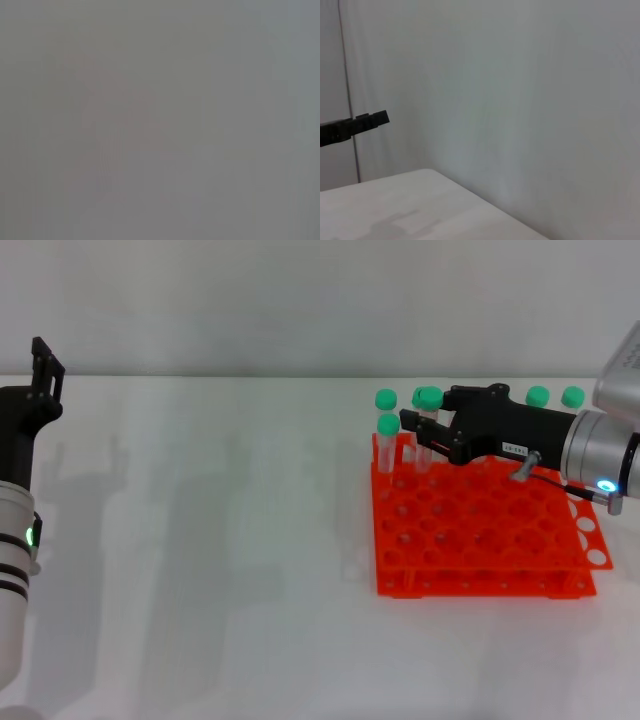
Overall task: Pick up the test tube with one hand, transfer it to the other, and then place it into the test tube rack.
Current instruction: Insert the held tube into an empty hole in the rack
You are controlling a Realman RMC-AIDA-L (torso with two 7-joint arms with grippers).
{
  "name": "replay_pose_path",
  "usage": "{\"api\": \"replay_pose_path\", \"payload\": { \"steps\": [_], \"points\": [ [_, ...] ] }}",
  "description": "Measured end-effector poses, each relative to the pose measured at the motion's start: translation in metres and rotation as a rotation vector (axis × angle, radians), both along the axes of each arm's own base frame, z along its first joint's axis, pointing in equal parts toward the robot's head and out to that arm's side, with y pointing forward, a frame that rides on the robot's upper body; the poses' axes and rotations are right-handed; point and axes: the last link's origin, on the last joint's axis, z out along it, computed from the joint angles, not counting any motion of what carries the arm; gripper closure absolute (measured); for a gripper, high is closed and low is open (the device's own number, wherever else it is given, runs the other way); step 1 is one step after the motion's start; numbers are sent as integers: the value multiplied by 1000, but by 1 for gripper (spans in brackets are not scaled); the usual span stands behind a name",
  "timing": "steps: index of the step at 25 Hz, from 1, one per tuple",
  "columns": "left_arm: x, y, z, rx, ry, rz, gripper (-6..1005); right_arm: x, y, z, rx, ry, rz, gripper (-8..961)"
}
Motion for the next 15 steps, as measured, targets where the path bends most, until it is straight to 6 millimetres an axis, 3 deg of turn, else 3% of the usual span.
{"api": "replay_pose_path", "payload": {
  "steps": [15],
  "points": [
    [-3, -1, 1, 0, 5, 7, 286, 0, 0, 3, 35, 31, -8, 309]
  ]
}}
